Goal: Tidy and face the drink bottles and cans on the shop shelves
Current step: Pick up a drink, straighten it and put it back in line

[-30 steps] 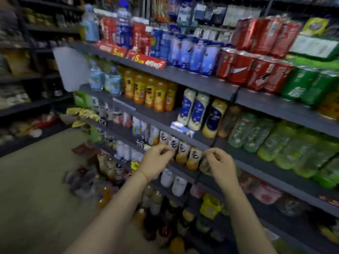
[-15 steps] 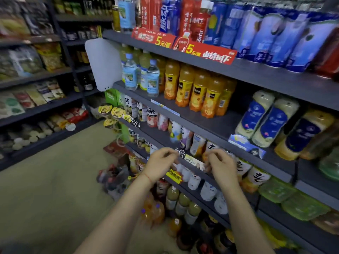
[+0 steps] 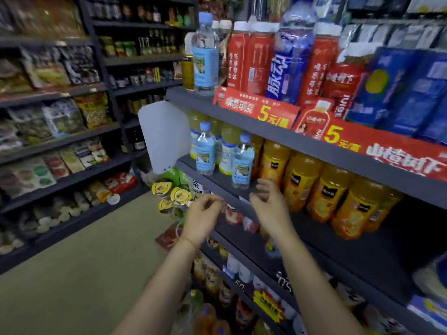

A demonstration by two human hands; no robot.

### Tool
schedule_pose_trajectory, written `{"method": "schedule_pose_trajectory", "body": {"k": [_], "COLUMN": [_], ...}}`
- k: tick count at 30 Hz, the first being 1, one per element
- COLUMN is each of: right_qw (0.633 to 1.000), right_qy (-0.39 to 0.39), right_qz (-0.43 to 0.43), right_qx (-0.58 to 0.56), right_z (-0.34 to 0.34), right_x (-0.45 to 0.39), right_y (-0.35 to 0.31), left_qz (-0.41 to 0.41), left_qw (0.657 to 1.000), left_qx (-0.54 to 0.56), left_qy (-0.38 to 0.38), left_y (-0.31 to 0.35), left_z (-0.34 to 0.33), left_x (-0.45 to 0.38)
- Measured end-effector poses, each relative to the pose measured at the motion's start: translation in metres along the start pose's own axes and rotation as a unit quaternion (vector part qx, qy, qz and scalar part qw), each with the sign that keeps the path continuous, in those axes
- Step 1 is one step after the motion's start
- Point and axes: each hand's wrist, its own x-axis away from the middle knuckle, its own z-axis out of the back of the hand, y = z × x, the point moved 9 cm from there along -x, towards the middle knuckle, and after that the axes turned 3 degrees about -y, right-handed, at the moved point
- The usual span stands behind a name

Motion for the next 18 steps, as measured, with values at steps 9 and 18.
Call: {"method": "schedule_pose_trajectory", "body": {"k": [9,18], "right_qw": [0.986,0.969], "right_qy": [0.168,0.243], "right_qz": [0.007,0.017], "right_qx": [0.022,0.043], "right_z": [-0.042,-0.064], "right_x": [-0.109,-0.087], "right_y": [-0.008,-0.035], "left_qz": [-0.025,0.053], "left_qw": [0.992,0.953], "left_qx": [0.011,0.175], "left_qy": [-0.121,-0.242], "left_y": [-0.013,-0.036], "left_z": [0.041,0.029], "left_x": [-0.119,-0.157]}}
